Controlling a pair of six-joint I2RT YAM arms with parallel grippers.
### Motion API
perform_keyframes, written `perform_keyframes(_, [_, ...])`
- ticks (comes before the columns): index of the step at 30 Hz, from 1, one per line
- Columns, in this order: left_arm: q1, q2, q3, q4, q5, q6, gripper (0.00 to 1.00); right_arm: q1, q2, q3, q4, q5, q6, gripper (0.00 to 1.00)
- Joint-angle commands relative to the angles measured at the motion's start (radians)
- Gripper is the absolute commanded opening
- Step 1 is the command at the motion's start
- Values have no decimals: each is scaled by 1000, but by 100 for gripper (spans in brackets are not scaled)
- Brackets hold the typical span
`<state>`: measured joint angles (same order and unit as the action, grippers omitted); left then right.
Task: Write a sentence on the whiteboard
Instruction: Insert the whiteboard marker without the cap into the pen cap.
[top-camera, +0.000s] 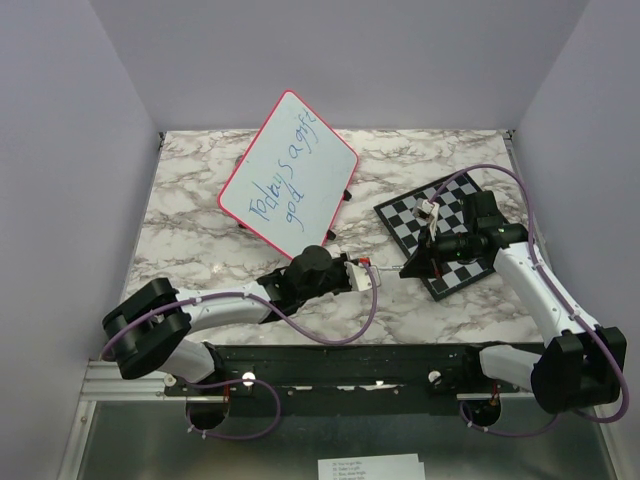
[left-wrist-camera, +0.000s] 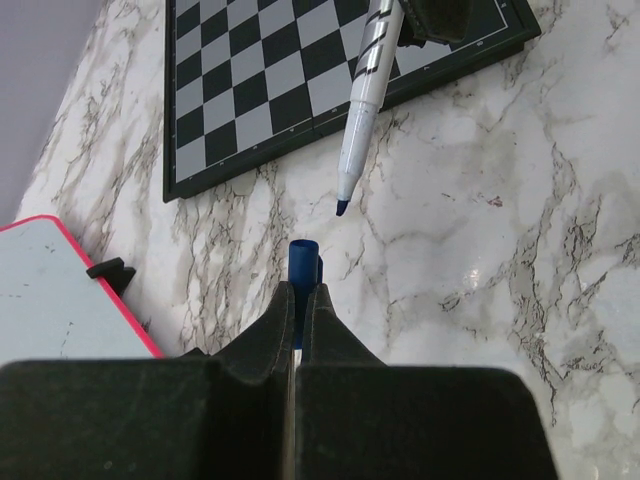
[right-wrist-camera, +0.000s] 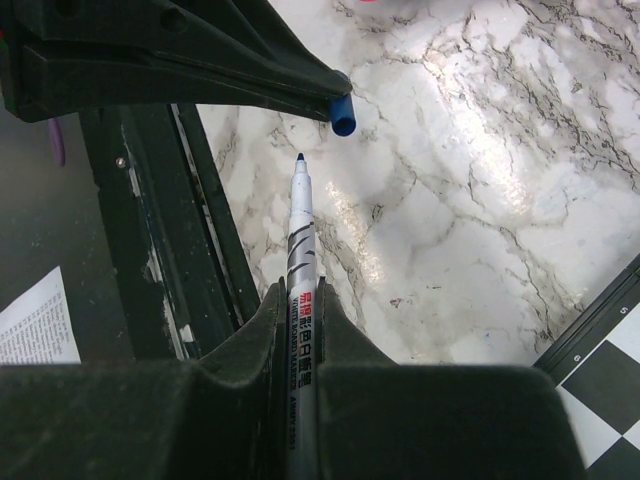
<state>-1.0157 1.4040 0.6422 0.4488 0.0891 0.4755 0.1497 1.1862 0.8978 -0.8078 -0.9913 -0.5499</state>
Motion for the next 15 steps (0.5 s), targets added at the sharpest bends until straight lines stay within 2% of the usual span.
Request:
perform_keyframes(1, [0, -27, -12, 42, 64, 25, 0, 7, 0, 24, -1, 5, -5, 1])
perform_keyframes(15, [-1, -30, 1, 25, 107, 22, 0, 7, 9, 24, 1, 11, -5, 1])
